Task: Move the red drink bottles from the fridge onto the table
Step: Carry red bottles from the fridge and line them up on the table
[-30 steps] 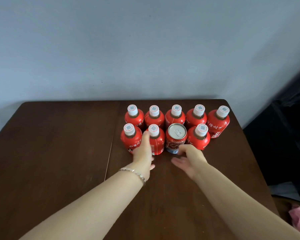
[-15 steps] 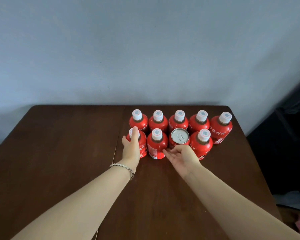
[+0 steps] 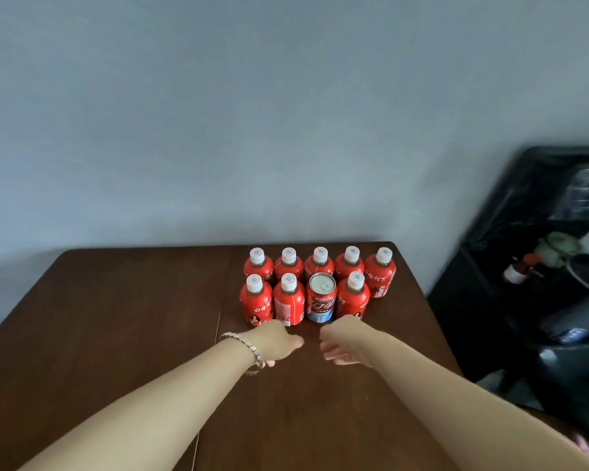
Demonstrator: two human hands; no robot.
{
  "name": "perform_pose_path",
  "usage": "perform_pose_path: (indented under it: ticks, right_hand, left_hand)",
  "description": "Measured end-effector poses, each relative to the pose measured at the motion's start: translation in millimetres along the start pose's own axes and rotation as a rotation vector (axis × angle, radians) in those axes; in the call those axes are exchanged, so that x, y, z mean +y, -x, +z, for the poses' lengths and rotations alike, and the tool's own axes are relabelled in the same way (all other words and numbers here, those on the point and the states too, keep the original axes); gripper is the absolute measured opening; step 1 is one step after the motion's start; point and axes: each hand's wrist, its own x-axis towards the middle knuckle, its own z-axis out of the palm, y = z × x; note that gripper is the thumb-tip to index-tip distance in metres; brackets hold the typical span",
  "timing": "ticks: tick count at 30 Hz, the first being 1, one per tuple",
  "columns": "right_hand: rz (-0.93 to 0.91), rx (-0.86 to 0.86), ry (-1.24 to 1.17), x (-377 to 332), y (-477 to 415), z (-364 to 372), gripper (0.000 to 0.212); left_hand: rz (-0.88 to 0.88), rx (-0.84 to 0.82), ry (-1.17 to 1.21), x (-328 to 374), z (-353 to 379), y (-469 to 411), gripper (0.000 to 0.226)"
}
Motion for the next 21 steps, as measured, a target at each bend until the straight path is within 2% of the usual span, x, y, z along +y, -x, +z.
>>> perform_pose_path:
  ticks: [3, 6, 14, 16, 17, 18, 20, 21]
  right_hand:
    - [-0.051, 0.101, 0.254, 9, 42, -14, 0.023]
    - [-0.060, 0.182, 0.346, 31, 97, -22, 0.031]
    - [-0.012, 0.539, 0.522, 147, 273, -54, 0.007]
    - [-0.091, 0.576, 0.552, 179, 315, -62, 0.012]
    - [0.030, 0.512, 0.502, 199, 345, -64, 0.011]
    - [0.084, 0.550, 0.534, 227, 370, -72, 0.004]
    - [0.272, 0.652, 0.589, 280, 423, -74, 0.020]
    - [0.354, 0.688, 0.508, 305, 446, -75, 0.025]
  left_hand:
    - [0.179, 0.014, -0.252, 19, 0, 34, 0.038]
    - [0.393, 0.070, -0.370, 38, 2, 71, 0.047]
    - [0.858, 0.019, -0.631, 126, 78, 209, 0.043]
    - [0.976, 0.023, -0.688, 151, 104, 241, 0.044]
    - [1.050, 0.005, -0.715, 166, 123, 261, 0.045]
    - [1.127, -0.018, -0.744, 181, 147, 285, 0.045]
    - [1.268, -0.057, -0.803, 207, 197, 334, 0.040]
    - [1.331, -0.086, -0.830, 216, 221, 358, 0.038]
